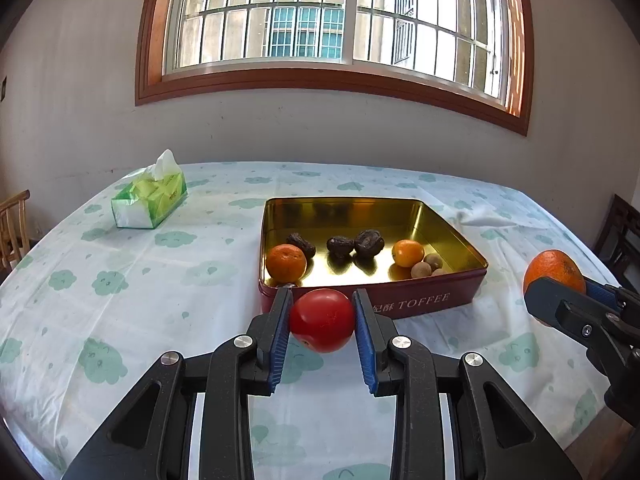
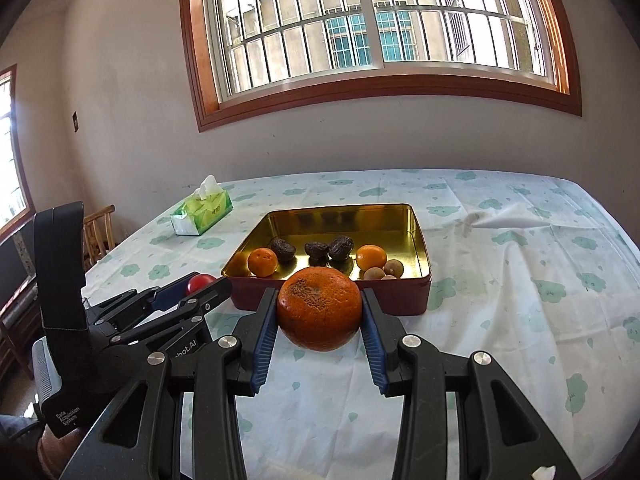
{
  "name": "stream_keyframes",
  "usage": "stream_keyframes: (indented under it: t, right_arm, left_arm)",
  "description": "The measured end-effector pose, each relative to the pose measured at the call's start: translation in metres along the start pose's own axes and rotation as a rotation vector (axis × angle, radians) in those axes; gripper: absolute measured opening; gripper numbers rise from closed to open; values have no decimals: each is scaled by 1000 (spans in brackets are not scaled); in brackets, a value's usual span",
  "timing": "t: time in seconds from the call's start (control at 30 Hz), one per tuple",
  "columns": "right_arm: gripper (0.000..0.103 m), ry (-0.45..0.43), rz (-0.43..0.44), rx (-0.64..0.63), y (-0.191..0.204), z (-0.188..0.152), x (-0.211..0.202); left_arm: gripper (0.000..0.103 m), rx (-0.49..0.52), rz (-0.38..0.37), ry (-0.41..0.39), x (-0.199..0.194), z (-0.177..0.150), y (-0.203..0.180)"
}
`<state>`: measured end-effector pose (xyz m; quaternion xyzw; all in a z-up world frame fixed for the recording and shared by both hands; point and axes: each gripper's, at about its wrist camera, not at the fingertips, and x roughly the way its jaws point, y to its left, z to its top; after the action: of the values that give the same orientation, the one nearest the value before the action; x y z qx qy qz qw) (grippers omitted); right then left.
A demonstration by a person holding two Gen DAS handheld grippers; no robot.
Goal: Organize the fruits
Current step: 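Lift and carry the tomato with the left gripper while the right carries the orange over the tin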
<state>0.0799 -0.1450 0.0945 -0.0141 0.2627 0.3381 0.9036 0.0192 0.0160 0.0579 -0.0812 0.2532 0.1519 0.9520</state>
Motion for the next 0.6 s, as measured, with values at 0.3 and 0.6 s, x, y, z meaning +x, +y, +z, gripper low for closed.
stream_keyframes:
  t: [0.3, 0.6]
  right_arm:
    - [37, -36, -9, 0, 6, 5, -14]
    - [37, -72, -6, -6, 12, 9, -31]
  left_arm:
    - [31, -4, 8, -38, -17, 5, 5]
    - [31, 4, 11, -76, -37, 11, 3]
